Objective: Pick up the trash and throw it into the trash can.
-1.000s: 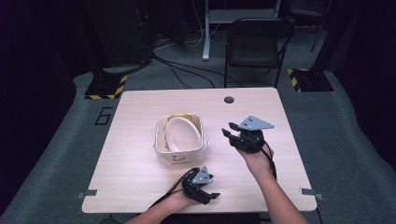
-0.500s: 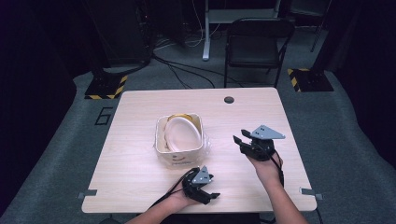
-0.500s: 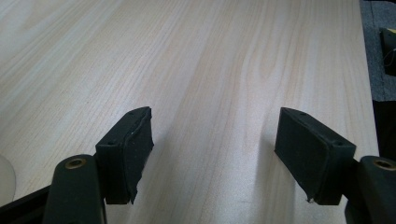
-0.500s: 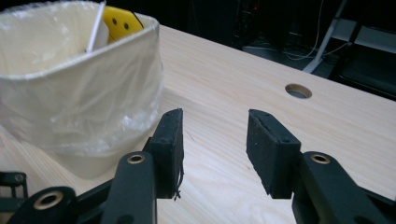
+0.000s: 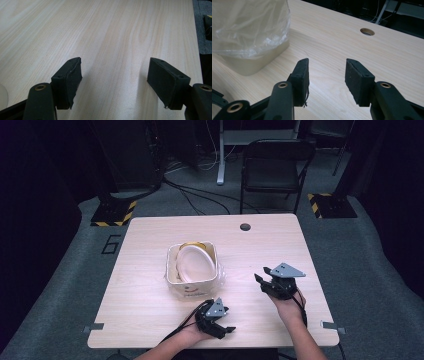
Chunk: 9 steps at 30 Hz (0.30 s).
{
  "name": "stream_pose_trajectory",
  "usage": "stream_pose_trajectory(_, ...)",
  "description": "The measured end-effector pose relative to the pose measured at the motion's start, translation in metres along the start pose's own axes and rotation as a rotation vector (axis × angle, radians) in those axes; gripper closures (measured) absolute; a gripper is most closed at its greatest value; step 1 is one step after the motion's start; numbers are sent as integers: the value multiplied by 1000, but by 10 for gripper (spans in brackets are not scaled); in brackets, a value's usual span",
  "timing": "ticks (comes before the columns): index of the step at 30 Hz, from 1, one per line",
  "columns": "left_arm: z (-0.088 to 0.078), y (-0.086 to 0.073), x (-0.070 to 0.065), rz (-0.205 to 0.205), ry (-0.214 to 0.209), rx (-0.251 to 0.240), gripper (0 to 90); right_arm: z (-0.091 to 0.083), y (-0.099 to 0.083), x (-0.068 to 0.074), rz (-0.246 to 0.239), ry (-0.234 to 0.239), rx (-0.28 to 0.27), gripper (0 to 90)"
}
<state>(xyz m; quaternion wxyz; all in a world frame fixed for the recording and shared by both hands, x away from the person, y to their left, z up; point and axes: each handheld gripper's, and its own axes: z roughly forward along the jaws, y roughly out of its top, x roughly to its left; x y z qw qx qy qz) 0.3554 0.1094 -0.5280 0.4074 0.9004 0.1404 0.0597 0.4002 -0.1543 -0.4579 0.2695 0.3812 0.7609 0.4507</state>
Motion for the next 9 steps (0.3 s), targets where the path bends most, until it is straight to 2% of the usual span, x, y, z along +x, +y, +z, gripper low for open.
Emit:
stream_pose_trajectory(5, 1, 1, 0, 5, -2, -1, 275, 5, -14, -4, 9, -11, 57, 533)
stream_pose_trajectory(9, 2, 1, 0, 5, -4, -1, 274, 7, -19, -6, 20, -16, 81, 533)
